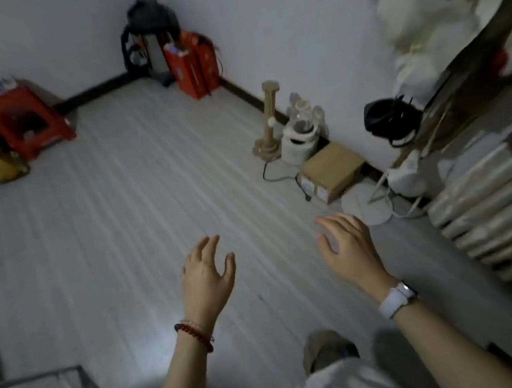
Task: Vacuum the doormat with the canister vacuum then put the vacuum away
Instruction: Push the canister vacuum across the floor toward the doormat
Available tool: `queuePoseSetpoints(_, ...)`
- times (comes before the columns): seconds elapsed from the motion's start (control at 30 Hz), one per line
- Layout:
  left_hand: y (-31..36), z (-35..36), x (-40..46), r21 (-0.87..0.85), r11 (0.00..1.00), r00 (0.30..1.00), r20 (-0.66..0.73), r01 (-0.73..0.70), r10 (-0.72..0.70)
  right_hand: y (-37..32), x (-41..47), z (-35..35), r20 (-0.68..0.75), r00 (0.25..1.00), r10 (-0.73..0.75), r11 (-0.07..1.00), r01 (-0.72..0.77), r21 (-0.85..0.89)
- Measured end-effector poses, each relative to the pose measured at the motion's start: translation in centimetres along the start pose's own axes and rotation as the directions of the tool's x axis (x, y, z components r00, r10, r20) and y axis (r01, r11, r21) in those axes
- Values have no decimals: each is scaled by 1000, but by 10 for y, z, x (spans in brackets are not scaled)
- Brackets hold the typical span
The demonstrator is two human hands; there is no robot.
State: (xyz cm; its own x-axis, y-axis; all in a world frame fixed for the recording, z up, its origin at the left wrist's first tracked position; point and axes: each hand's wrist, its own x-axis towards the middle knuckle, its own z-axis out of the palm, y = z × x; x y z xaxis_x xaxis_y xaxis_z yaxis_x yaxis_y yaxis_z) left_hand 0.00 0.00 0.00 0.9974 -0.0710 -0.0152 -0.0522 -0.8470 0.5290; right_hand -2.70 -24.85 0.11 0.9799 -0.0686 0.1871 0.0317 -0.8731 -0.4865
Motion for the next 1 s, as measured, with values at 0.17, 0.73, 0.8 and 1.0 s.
queuePoseSetpoints(0.17,-22,41,39,77,991,964,233,111,-126,21,37,41,205,966,155,987,-141,-79)
queuePoseSetpoints(0.73,-27,19,464,33,979,966,161,200,-202,12,468,159,599,799,55,998,-25,-59)
queuePoseSetpoints(0.8,-56,11,510,33,963,951,153,268,-269,-3,524,185,601,799,20,998,23,-63)
queuePoseSetpoints(1.0,-161,-30,666,59,937,922,168,345,-349,-58,698,268,582,813,24,998,17,-65)
